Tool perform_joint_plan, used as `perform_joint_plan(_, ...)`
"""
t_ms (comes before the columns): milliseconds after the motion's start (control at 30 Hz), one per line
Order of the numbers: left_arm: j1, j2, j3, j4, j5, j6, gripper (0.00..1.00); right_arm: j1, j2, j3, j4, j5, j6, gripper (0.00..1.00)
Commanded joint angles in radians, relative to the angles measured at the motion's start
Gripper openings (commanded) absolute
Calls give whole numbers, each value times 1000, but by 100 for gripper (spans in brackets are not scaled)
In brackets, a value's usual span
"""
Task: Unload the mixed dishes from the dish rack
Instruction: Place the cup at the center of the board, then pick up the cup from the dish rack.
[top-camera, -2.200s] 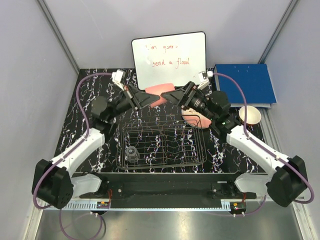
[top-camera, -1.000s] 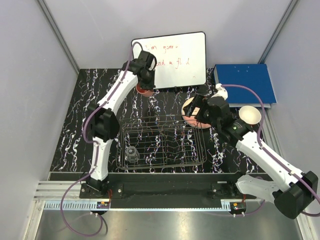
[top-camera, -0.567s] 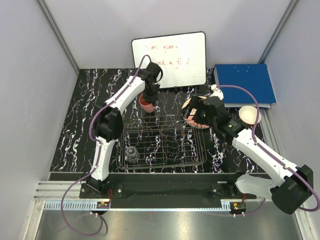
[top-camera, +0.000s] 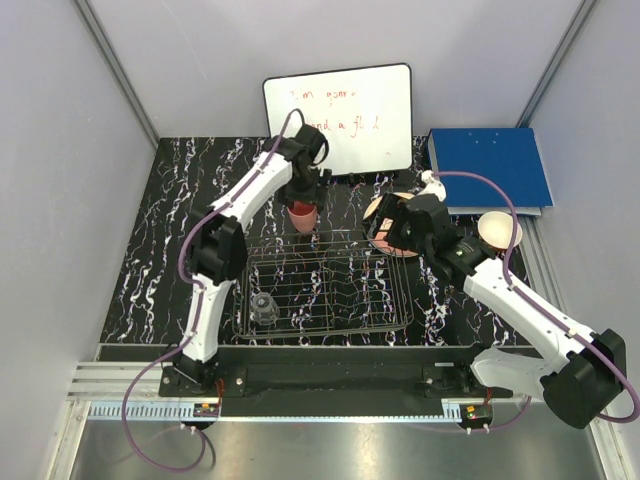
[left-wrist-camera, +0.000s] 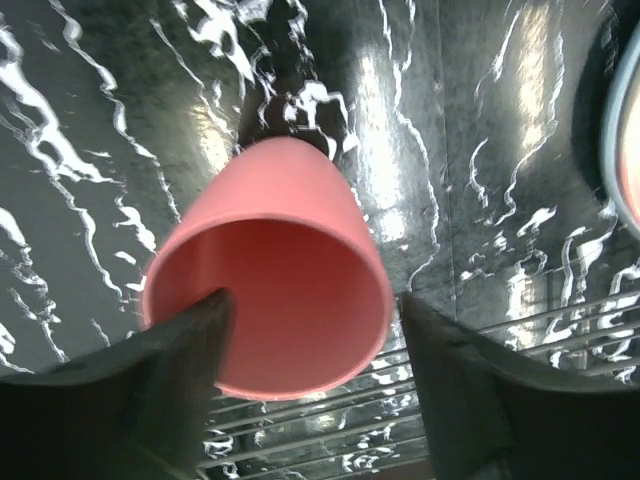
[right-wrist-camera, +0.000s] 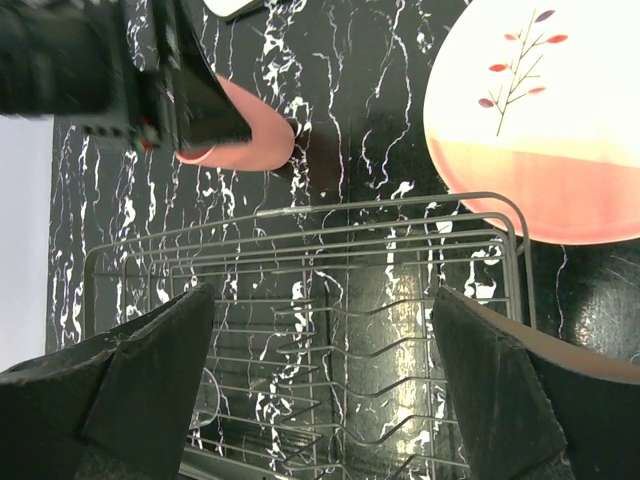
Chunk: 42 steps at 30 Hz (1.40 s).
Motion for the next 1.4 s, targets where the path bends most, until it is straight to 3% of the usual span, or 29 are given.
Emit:
perform_joint_plan(0,0,-174,152,11,-85,-47,81,3,-3,-6,44,-23,-5,97)
perform_joint_plan(133,-15,-306,223,52,-183,-93,99,3,4,-18,73,-98,-43,96)
perform_joint_plan(233,-33,-457,133,136,-245,-106,99,9,3,-35,131,-262,-100,94)
perform_joint_plan(300,-44,-547,-23,195,-289,-112,99,45,17,-32,146,-350,-160,94)
perform_joint_plan(500,-46,-926,-523,472,-340,-144,99,372,183,96,56,-230,-304,98)
perform_joint_plan(667,-46,-1148,-755,563,-346,-135,99,496,301,146,100,-201,-292,99)
perform_joint_plan(967,-46,-1283,-904,538,-351,-145,99,579,494,254,139,-215,-292,100)
perform_joint_plan(1367,-46,-1427,-958,486,-444,-167,99,612,680,410,180,-198,-293,100)
